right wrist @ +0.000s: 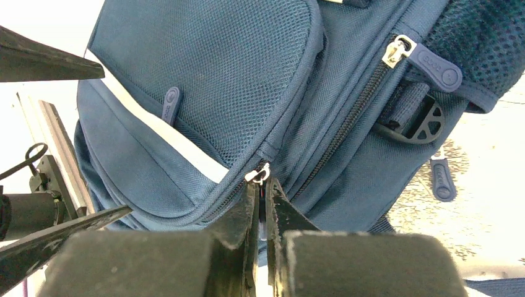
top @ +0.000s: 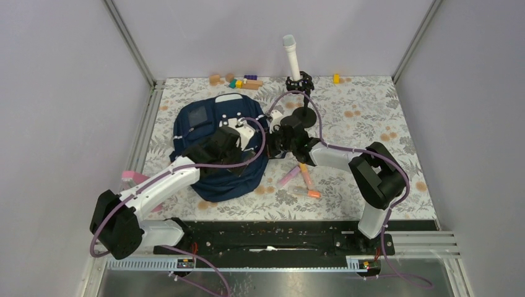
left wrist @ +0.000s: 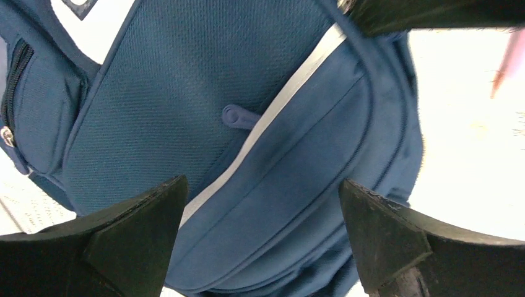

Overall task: Pack the student bag
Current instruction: Unzip the student bag at the center of the board.

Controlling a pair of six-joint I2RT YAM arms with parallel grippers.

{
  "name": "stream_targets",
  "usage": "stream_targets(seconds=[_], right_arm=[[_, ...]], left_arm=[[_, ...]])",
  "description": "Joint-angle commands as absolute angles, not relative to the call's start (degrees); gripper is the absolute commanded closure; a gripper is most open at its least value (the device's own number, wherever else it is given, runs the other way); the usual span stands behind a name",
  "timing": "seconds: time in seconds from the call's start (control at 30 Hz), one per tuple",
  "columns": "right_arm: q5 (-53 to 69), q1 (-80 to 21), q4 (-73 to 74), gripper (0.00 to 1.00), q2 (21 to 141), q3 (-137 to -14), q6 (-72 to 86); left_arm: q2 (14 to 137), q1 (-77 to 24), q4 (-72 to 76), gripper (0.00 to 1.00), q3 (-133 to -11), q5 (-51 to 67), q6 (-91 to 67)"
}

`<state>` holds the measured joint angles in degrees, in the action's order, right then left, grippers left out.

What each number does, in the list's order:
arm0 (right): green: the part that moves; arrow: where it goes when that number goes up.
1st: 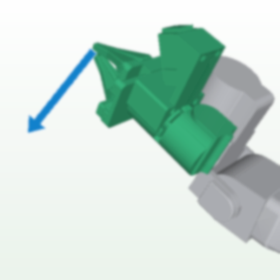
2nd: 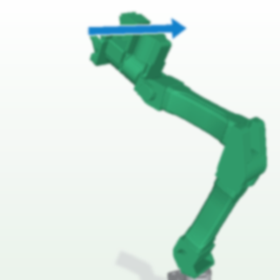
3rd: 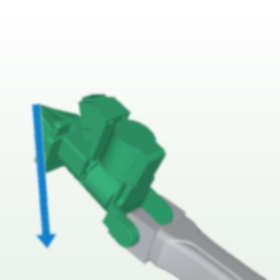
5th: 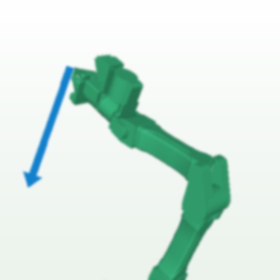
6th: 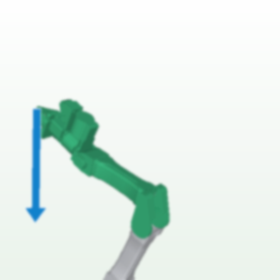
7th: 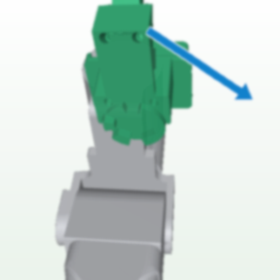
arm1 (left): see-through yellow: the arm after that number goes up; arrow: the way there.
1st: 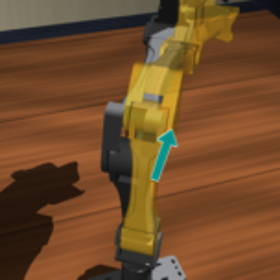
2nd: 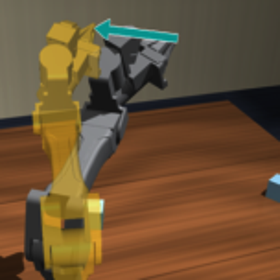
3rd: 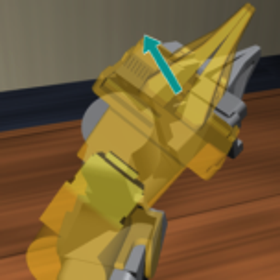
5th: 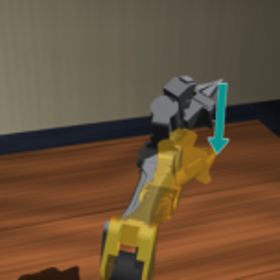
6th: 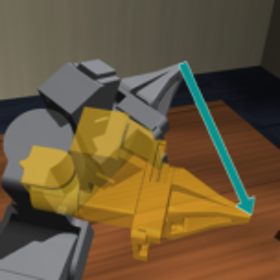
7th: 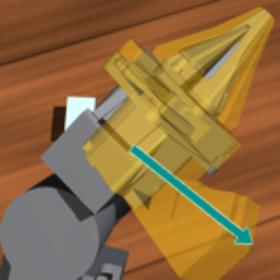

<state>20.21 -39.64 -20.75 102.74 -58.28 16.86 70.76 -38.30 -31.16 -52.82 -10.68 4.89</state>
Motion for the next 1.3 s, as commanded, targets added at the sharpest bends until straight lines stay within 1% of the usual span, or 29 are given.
stream_targets(seconds=[0.0,0.07,0.17,0.2,0.23,0.27,0.3,0.33,0.4,0.47,0.5,0.53,0.7,0.93,1.1,1.27], right_arm=[[22.27,-36.31,-20.05,1.00,101.55,-62.09,16.83],[22.86,-35.84,-19.12,1.00,101.76,-62.81,16.17],[23.24,-35.18,-18.20,1.00,101.63,-63.25,14.94],[23.09,-35.05,-17.74,1.00,101.48,-63.35,14.40],[22.96,-35.00,-17.23,1.00,101.31,-63.32,13.70],[22.84,-34.91,-16.87,1.00,101.11,-63.22,12.83],[22.81,-34.93,-16.50,1.00,100.78,-63.08,12.11],[22.91,-34.97,-16.38,1.00,100.51,-62.79,11.48],[23.11,-34.96,-16.41,1.00,99.74,-61.79,10.27],[23.11,-34.98,-16.50,1.00,98.79,-60.46,9.68],[23.07,-34.91,-16.83,1.00,98.26,-59.65,9.68],[23.15,-35.04,-17.39,1.00,97.66,-58.55,9.71],[23.97,-35.00,-22.29,1.00,94.91,-52.31,12.64],[24.64,-35.39,-30.13,1.00,90.86,-44.87,19.65],[22.13,-37.08,-30.58,1.00,85.94,-41.80,21.39],[18.12,-41.06,-28.95,1.00,83.57,-41.65,20.67]], left_arm=[[71.64,-38.23,-27.70,0.01,-51.01,-14.92,8.82],[71.38,-38.23,-27.20,0.01,-49.60,-13.57,10.16],[73.42,-38.23,-27.76,0.02,-49.06,-15.13,10.55],[74.38,-38.23,-28.31,0.04,-49.49,-15.92,10.49],[75.38,-38.23,-28.64,0.08,-49.93,-16.33,10.39],[76.26,-38.22,-28.97,0.15,-50.42,-16.36,10.33],[77.27,-38.23,-29.26,0.32,-51.08,-16.38,10.01],[78.32,-38.23,-29.57,0.43,-51.69,-16.63,9.49],[80.14,-38.23,-30.10,0.60,-52.82,-16.95,8.60],[81.81,-38.16,-30.67,0.78,-53.96,-16.29,7.54],[82.24,-38.15,-30.83,0.90,-54.37,-15.85,7.03],[82.49,-38.14,-30.91,1.00,-54.74,-15.76,6.27],[80.55,-37.99,-30.15,1.00,-55.20,-12.87,3.90],[80.56,-37.53,-29.36,1.00,-57.28,-2.24,2.30],[83.87,-37.53,-29.13,1.00,-60.74,-0.31,0.25],[85.79,-37.53,-26.14,1.00,-63.88,7.08,-4.26]])
